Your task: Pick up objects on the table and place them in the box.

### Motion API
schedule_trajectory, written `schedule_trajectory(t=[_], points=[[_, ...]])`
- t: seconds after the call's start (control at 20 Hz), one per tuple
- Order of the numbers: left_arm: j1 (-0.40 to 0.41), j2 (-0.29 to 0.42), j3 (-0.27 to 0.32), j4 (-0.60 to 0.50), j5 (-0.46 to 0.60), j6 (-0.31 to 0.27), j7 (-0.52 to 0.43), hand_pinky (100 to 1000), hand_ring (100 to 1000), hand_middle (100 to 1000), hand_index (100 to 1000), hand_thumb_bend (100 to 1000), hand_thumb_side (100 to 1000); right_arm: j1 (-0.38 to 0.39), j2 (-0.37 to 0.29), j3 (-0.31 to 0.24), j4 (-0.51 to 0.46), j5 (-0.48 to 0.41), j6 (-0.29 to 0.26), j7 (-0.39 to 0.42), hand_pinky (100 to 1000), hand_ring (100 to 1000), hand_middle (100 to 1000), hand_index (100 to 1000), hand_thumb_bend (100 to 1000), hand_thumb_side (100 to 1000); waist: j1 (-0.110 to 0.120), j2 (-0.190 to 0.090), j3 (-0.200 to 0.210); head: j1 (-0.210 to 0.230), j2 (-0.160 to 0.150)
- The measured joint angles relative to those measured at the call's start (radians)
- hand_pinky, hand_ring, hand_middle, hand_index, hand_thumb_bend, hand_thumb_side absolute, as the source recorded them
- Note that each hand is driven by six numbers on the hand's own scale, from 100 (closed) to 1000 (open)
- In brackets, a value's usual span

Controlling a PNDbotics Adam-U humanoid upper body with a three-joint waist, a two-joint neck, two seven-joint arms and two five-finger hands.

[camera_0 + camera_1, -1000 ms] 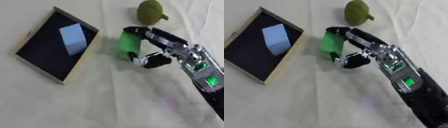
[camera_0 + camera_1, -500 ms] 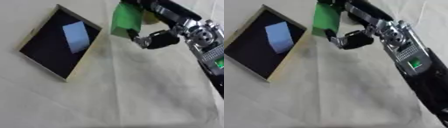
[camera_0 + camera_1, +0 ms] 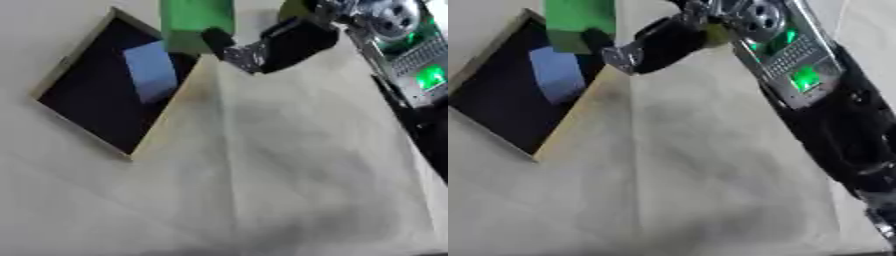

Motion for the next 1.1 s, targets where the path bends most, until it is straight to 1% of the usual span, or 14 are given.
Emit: schedule_trajectory(t=[0.1, 0.25, 0.4, 0.6, 0.75, 1.1], points=[[0.005, 0.001, 0.005, 0.0, -0.003, -0.001, 0.001, 763, 799, 773, 808, 271, 767, -0.024, 0.043, 0.017, 0.02, 0.047, 0.014, 0.02, 882, 807, 457, 920, 100, 100, 0.0, -0.002, 0.002, -0.009, 0.001], [0.011, 0.005, 0.009, 0.0, -0.007, -0.002, 0.003, 764, 799, 773, 809, 271, 767, -0.057, 0.1, 0.043, 0.095, 0.105, 0.019, 0.033, 878, 804, 454, 879, 100, 100, 0.0, -0.009, 0.009, -0.017, 0.007], [0.014, 0.01, 0.01, 0.0, -0.007, -0.002, 0.003, 764, 800, 773, 809, 272, 766, -0.077, 0.151, 0.065, 0.194, 0.151, 0.01, 0.033, 875, 798, 447, 838, 100, 100, 0.0, -0.012, 0.017, -0.02, 0.009], [0.012, 0.01, 0.01, 0.0, -0.007, -0.002, 0.002, 765, 800, 773, 809, 274, 764, -0.097, 0.21, 0.085, 0.319, 0.199, -0.014, 0.016, 873, 792, 439, 812, 100, 100, 0.0, -0.013, 0.031, -0.027, 0.009], [0.005, 0.01, 0.01, 0.0, -0.007, -0.003, 0.0, 765, 800, 773, 809, 275, 763, -0.11, 0.245, 0.094, 0.384, 0.221, -0.032, -0.001, 873, 787, 434, 791, 100, 110, -0.001, -0.016, 0.043, -0.031, 0.009], [-0.008, 0.01, 0.01, 0.0, -0.003, -0.005, -0.005, 766, 800, 774, 809, 277, 762, -0.118, 0.294, 0.117, 0.487, 0.272, -0.064, -0.023, 871, 781, 431, 781, 100, 128, -0.012, -0.018, 0.063, -0.042, 0.007]])
